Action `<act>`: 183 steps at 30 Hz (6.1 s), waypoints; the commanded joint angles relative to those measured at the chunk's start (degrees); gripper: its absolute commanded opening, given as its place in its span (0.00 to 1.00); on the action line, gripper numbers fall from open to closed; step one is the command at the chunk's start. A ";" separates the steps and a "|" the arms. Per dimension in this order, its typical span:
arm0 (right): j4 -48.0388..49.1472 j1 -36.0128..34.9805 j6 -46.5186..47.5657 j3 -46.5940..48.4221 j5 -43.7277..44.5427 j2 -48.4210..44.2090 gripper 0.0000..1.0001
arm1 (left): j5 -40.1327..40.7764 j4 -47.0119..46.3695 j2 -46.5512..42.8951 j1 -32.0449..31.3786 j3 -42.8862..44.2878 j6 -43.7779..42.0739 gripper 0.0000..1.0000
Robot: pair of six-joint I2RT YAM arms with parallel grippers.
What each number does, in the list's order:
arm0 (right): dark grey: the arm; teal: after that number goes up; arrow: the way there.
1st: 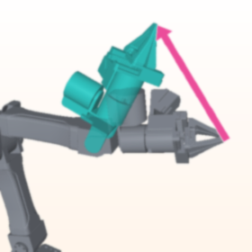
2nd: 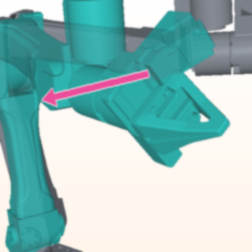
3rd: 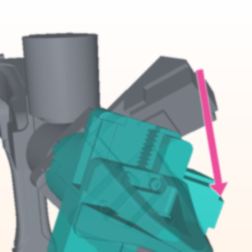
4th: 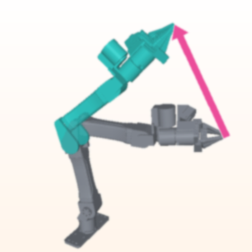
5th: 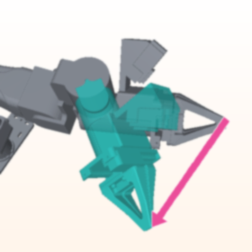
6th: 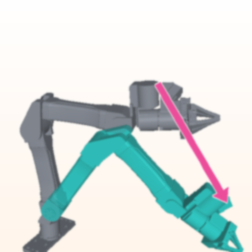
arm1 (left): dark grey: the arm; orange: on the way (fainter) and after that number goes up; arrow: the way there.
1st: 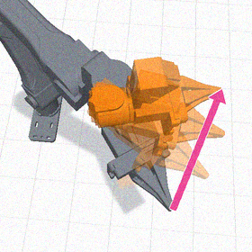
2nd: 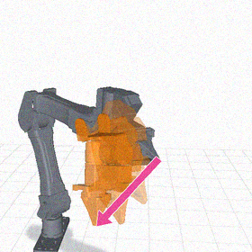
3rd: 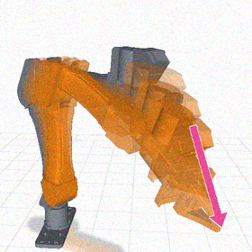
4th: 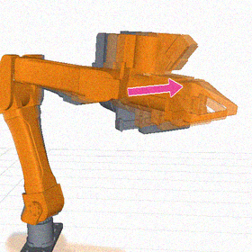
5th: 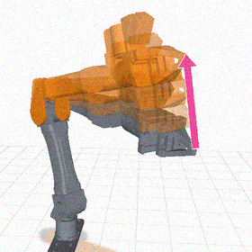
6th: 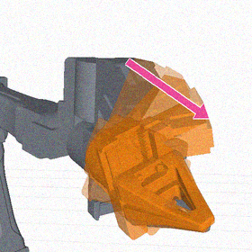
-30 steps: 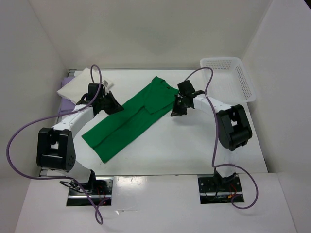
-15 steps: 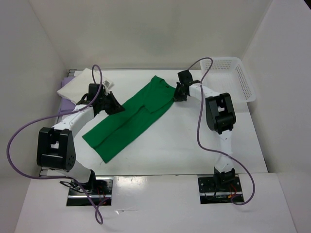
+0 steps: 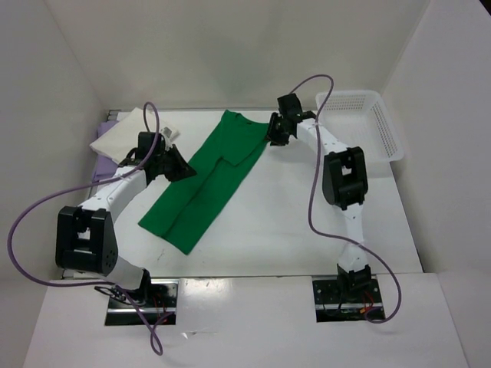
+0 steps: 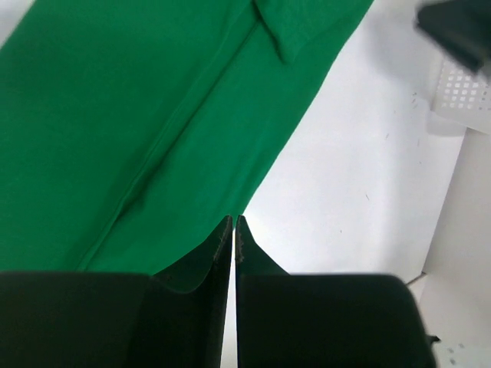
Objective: Fold and stack the t-shirts
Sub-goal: Rotate the tshirt 90 degrees, then grab the bottom of the folded rectangular tshirt with both arms, then fold the folded rectangular tshirt in 1/3 of the way
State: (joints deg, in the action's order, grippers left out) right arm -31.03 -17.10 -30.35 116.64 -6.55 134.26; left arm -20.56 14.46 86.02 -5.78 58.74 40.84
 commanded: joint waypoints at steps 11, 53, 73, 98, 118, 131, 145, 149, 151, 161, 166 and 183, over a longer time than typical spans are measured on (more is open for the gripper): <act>19.32 -19.37 -13.42 -45.45 -16.66 -25.01 0.56 | 3.51 2.33 -2.26 1.21 -2.23 -1.03 0.07; 7.56 0.23 -8.56 -71.63 -16.05 -46.96 0.56 | -3.43 12.69 -1.56 -12.22 -14.53 -3.32 0.54; 12.12 -10.93 -24.31 -89.65 -18.58 -59.64 0.40 | -8.97 8.92 3.10 -18.39 -20.51 -0.85 0.44; 7.30 -13.48 -21.68 -85.00 -19.20 -59.54 0.00 | -9.76 11.20 0.91 -18.39 -18.83 -2.43 0.00; 1.13 0.31 -4.90 -57.96 -15.26 -46.47 0.00 | -8.02 13.59 9.57 -9.95 6.98 -1.90 0.00; 5.19 5.58 -1.47 -37.03 -13.24 -21.86 0.00 | -5.11 5.49 27.17 -6.18 22.28 0.29 0.00; 7.38 6.73 -0.94 -29.98 -12.44 -14.28 0.18 | -3.97 -3.10 31.06 -5.64 24.51 5.73 0.35; 6.24 6.73 -1.47 -29.36 -13.05 -18.32 0.36 | -2.73 -4.35 24.12 -5.64 22.13 6.27 0.48; 6.24 6.73 -0.86 -31.03 -13.05 -20.86 0.41 | -3.26 -5.75 21.40 -5.64 19.76 6.97 0.47; 8.34 -1.08 -1.37 -42.19 -17.79 -28.88 0.00 | -6.87 -11.20 19.00 -14.79 5.24 10.49 0.31; 9.67 -4.69 -3.22 -45.70 -18.85 -27.38 0.00 | -6.16 -9.89 22.35 -14.79 5.95 7.95 0.30; 13.19 -6.01 -7.27 -71.28 -15.51 -35.90 0.00 | -1.16 -4.54 9.28 -14.26 -15.58 3.90 0.30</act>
State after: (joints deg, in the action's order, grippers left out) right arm -13.28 -22.06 -38.52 49.82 -26.79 100.49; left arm -26.87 2.07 98.19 -20.38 45.95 48.90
